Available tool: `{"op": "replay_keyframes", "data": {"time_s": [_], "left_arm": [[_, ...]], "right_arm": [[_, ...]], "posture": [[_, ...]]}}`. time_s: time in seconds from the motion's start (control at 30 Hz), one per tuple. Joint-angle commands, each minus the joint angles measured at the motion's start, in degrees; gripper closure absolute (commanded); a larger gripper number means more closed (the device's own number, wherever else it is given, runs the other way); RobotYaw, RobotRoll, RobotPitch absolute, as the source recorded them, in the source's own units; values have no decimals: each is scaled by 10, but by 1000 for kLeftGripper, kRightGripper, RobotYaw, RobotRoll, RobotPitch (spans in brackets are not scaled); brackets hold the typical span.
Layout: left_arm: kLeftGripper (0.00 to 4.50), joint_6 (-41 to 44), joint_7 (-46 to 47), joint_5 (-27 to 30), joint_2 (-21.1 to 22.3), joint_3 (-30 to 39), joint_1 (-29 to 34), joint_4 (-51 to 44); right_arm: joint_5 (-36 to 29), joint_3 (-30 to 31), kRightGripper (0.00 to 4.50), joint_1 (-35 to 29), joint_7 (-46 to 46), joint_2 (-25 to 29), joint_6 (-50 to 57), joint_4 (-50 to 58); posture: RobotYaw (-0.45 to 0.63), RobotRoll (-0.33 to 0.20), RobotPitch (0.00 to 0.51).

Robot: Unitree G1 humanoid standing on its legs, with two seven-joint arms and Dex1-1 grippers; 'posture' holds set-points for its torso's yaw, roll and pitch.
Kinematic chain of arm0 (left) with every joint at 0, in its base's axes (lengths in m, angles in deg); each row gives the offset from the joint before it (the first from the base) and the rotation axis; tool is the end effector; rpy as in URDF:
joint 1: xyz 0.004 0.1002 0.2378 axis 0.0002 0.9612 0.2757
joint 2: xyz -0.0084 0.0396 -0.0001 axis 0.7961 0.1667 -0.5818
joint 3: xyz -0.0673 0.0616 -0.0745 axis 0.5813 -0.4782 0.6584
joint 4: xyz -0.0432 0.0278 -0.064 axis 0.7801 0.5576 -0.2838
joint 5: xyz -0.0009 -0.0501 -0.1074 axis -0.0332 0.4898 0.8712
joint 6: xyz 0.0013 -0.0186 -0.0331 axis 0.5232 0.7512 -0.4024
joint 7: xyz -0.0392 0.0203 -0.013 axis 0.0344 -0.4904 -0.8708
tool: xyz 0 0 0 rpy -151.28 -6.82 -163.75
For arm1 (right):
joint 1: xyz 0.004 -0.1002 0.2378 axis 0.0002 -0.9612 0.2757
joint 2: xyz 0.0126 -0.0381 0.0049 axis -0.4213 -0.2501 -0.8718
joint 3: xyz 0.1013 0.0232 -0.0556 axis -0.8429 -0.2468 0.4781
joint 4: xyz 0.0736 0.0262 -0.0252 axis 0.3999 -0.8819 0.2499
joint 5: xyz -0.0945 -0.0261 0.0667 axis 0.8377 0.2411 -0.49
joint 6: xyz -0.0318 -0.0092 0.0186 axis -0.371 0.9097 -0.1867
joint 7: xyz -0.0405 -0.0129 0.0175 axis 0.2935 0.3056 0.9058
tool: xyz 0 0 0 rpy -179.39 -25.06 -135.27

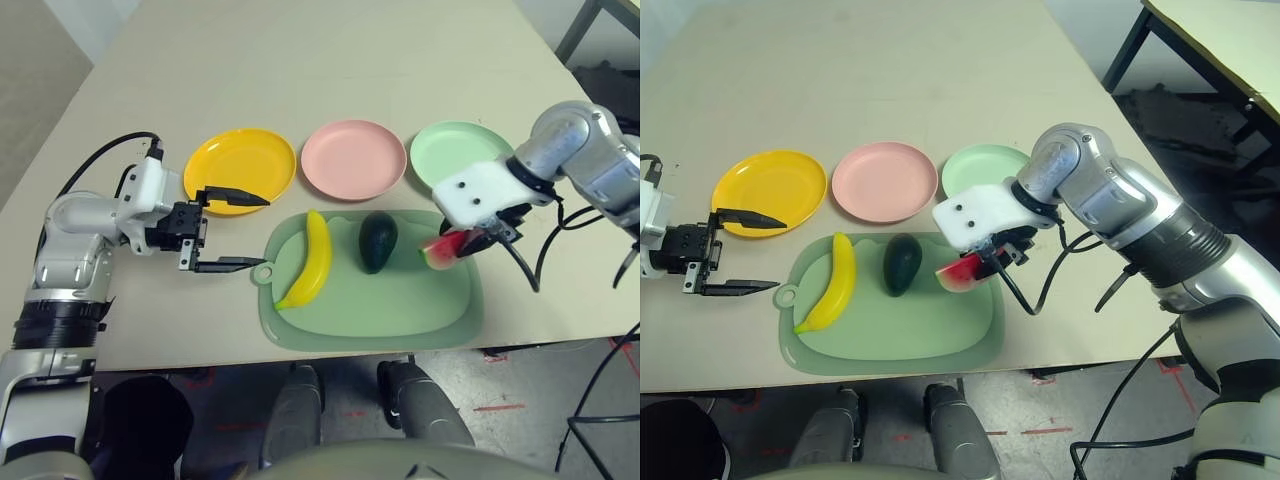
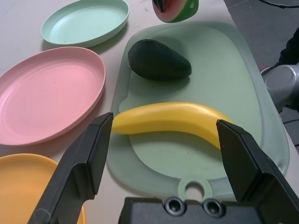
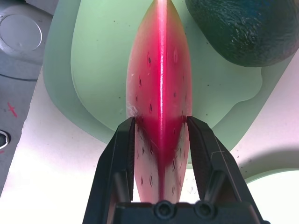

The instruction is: Place the fruits into color-matched plates.

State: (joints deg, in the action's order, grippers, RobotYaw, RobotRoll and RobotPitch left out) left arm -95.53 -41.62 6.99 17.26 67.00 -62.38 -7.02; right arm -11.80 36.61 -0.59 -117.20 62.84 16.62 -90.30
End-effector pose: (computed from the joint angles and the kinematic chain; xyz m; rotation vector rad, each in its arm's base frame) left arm 0.2806 0.3161 0.2032 0.6013 -0.0614 -1.3962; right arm 0.3196 -0.1630 0.2732 -1.3612 0.5686 1.6844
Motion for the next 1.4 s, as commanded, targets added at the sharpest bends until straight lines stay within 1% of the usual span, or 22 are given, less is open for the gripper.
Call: {"op": "replay_keyframes", "data": {"time_s": [0.03, 0.33, 0.43, 0.5, 0.57, 0.73, 0.83, 0.93, 1.0, 1.17, 1.27, 1.4], "left_arm": [[0, 7, -3, 4, 0, -2, 1, -9], [0, 17, 5, 7, -3, 2, 0, -12], [0, 29, 29, -6, 0, 0, 2, -15], [0, 44, 44, -7, 1, 1, 1, -17], [0, 52, 51, -6, 2, 1, 2, -20], [0, 56, 58, -7, 4, 1, 6, -25], [0, 62, 67, -9, 4, 2, 7, -26], [0, 75, 98, -35, 10, -7, 4, -26], [0, 103, 128, -52, 10, -15, 0, -40], [0, 172, 199, -72, -1, -29, -15, -92], [0, 216, 247, -86, -6, -35, -24, -126], [0, 274, 300, -93, -15, -39, -41, -166]], "right_arm": [[-5, 8, 2810, 6, -2, 2, 2, 7], [-10, 4, 2810, 2, -2, 2, 15, 16], [16, -19, 2810, 32, -2, -36, 0, -59], [47, -31, 2810, 63, -2, -65, -24, -137], [69, -37, 2810, 82, -2, -83, -47, -190], [68, -37, 2810, 96, -2, -96, -57, -221], [82, -50, 2810, 119, -2, -123, -68, -264], [108, -77, 2810, 160, 6, -172, -87, -346], [125, -89, 2810, 187, 22, -205, -111, -409], [167, -119, 2810, 248, 100, -304, -171, -571], [183, -137, 2810, 267, 137, -354, -190, -632], [202, -156, 2810, 287, 183, -411, -202, -687]], "posture": [[-20, 0, 198], [-20, 0, 195], [-20, 0, 195], [-18, 0, 190], [-16, 0, 188], [-13, 0, 185], [-10, 0, 183], [-11, 0, 182], [-7, 0, 183], [-3, 0, 186], [7, 0, 186], [15, 0, 188]]}}
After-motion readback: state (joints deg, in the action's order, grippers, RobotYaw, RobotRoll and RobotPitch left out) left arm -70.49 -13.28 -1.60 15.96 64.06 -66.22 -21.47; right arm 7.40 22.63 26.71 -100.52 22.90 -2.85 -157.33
